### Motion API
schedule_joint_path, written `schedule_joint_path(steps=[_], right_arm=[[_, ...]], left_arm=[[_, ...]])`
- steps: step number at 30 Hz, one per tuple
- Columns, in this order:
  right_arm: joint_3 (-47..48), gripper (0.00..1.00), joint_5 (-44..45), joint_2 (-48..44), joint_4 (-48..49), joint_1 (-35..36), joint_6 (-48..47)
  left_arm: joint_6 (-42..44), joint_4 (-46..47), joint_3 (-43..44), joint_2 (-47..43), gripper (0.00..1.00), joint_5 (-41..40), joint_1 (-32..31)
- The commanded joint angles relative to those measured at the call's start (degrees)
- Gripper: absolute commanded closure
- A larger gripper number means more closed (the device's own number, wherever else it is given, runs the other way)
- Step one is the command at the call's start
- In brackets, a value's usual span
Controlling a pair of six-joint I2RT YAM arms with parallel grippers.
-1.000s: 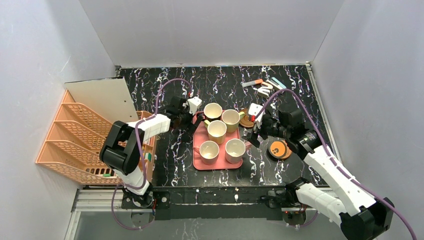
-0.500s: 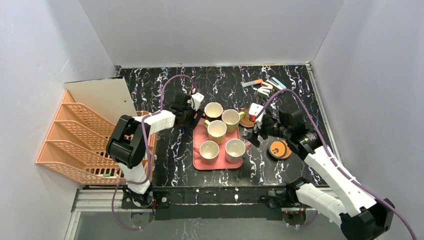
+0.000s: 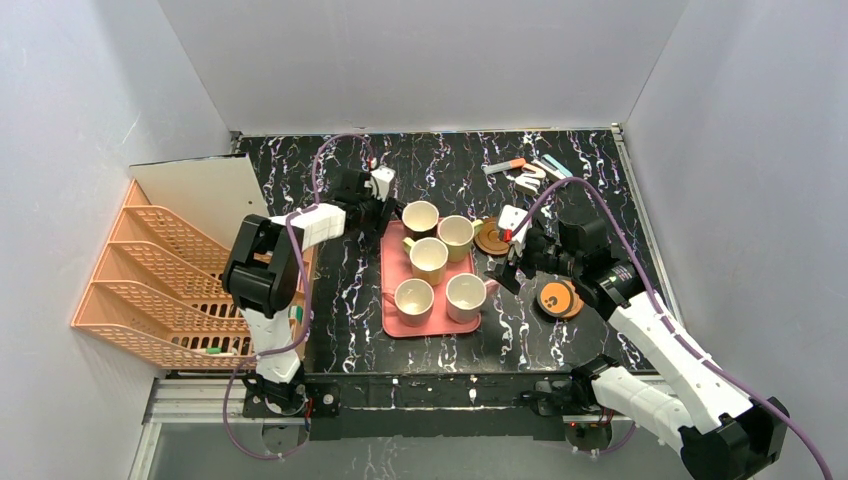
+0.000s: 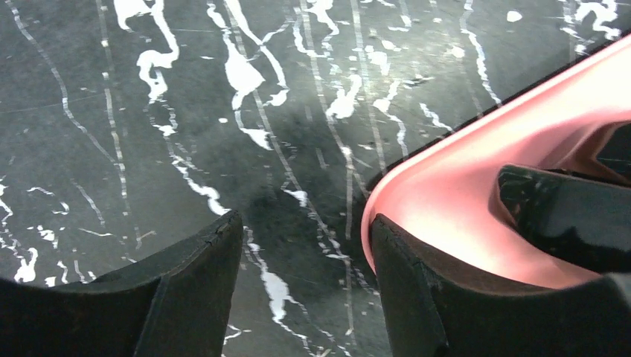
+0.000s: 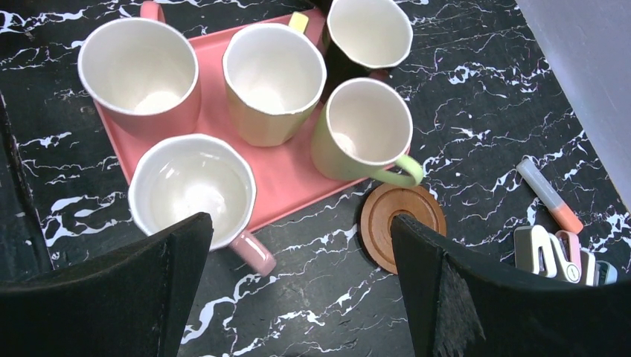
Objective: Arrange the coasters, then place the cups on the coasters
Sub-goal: Move the tray to the center of the board.
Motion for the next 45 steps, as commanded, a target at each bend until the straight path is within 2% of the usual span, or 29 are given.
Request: schedule_joint_path(steps=[1, 9, 16, 20, 22, 31, 35, 41, 45], right_arm=[[-0.2, 0.01, 0.0, -0.6, 2.4, -0.3, 0.4], [-0.3, 0.01, 0.2, -0.2, 2.5, -0.4, 0.4], [-0.3, 0.01, 0.3, -0.3, 2.5, -0.3, 0.4], [-0.3, 0.01, 0.3, -0.5, 2.6, -0.3, 0.4], [-0.4, 0.01, 0.4, -0.6, 2.6, -0.3, 0.3], [-0.4, 0.01, 0.5, -1.0, 2.6, -0.7, 0.3], [-0.5, 0.01, 0.4, -1.2, 2.6, -0.7, 0.3], [-0.6, 0.01, 0.3, -1.6, 2.6, -1.0, 0.2], [-0.9, 0.01, 0.4, -1.6, 2.8, -1.1, -0.1]], left_arm=[[1.9, -3.4, 0.9, 3.4, 0.43, -8.0, 6.3], [0.7, -3.7, 4.0, 6.8, 0.46, -10.1, 8.2], [-2.2, -7.3, 10.2, 11.4, 0.46, -13.4, 9.2], [-4.1, -9.6, 11.9, 9.6, 0.45, -11.0, 10.5], [-4.6, -10.0, 11.9, 6.6, 0.41, -9.3, 11.0], [-4.0, -13.5, 11.6, -15.3, 0.12, -3.9, 11.7], [0.7, -18.0, 10.5, -27.2, 0.02, 8.9, 11.5], [14.1, -30.5, 2.5, -49.1, 0.02, 36.1, 10.5], [29.2, -43.4, -4.8, -60.1, 0.02, 48.7, 10.0]])
